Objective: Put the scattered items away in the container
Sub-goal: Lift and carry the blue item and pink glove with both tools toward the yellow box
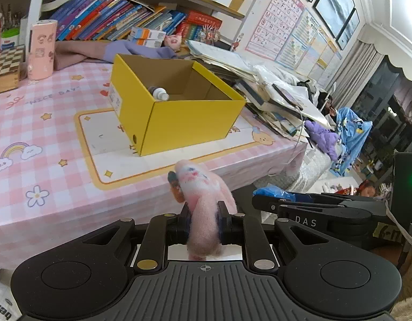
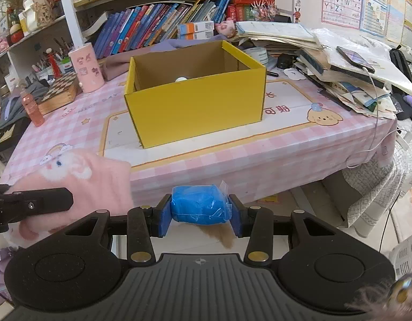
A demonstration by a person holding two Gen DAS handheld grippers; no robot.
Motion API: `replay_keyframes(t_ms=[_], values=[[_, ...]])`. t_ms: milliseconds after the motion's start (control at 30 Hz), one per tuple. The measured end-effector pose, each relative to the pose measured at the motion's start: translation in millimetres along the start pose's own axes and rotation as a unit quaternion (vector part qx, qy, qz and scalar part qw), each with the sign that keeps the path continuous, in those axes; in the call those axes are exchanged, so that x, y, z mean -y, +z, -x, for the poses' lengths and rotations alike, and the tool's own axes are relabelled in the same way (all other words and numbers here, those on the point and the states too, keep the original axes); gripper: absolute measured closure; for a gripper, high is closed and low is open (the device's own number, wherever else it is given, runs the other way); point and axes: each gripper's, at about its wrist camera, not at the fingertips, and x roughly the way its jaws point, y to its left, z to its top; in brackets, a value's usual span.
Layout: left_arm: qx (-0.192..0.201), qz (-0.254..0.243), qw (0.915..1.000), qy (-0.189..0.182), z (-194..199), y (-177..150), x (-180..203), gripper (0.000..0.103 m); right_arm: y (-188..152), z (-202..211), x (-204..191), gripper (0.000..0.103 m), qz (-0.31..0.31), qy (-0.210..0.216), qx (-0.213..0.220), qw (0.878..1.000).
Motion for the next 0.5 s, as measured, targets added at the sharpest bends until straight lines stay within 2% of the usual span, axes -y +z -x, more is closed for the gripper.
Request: replay_keyframes(t_ms=[500], values=[[-0.009,-0.033,0.9990,-0.028,-18.0,12.9,14.1,0.086,5.7,1.1,14.8,0.062,-0.014,-0.018,0.005,1.000]])
